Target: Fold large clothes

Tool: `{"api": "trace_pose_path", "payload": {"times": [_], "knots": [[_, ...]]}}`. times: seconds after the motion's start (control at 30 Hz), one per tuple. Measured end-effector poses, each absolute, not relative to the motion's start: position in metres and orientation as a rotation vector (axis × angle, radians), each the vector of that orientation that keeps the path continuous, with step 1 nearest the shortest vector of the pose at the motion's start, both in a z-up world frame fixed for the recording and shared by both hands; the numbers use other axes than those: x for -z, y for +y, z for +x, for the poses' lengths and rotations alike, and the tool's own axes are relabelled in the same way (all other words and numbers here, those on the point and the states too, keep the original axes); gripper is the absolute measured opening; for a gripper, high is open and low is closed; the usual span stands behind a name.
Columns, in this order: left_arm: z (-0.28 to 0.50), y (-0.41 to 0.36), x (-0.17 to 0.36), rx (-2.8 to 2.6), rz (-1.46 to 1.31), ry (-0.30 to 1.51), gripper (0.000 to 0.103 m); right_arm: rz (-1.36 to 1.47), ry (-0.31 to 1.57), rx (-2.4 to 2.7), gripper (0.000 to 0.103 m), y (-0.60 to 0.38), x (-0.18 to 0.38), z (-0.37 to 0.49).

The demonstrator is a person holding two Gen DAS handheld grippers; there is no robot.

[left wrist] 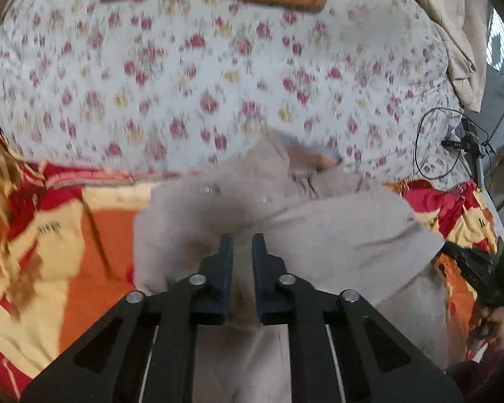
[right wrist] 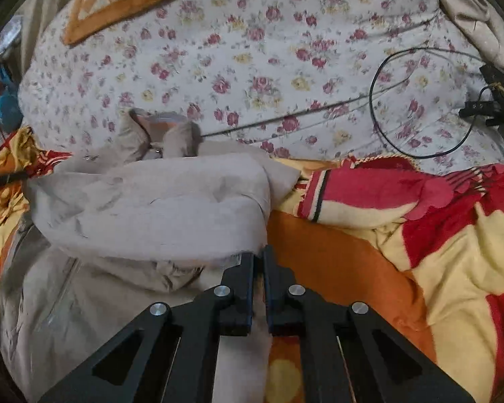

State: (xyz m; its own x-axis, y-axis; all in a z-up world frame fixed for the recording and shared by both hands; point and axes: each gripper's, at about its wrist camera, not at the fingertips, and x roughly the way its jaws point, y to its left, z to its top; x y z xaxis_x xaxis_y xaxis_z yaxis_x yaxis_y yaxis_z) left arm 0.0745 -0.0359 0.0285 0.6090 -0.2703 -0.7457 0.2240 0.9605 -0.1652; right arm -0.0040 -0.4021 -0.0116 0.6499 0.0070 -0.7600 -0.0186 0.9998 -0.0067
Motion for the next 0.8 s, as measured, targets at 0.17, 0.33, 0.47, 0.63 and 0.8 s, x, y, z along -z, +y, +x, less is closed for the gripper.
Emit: {"api": "trace_pose_path", "payload": {"times": [0.17,0.33,0.47,0.63,0.8], "knots": [[0.084,-0.021,-0.028,0.266,-0.107,0.893,0.009,-0.070,0.838,-0.016,0.064,-0.395,0.010,-0.007],[0.080,-0.012,-0.005,0.255,-0.176,0.950,0.067,0.012,0.901,0.004,0.003,-0.400,0.028,0.020],[0.080,-0.008,0.007,0.261,-0.226,0.983,0.067,0.084,0.804,0.043,0.000,-0.418,0.001,-0.006],[0.078,-0.012,0.022,0.277,-0.244,1.029,0.068,0.128,0.852,0.072,0.000,-0.440,0.003,-0.046],[0.076,-0.003,0.021,0.284,-0.325,1.034,0.084,0.066,0.861,-0.003,0.061,-0.418,0.006,-0.042]]}}
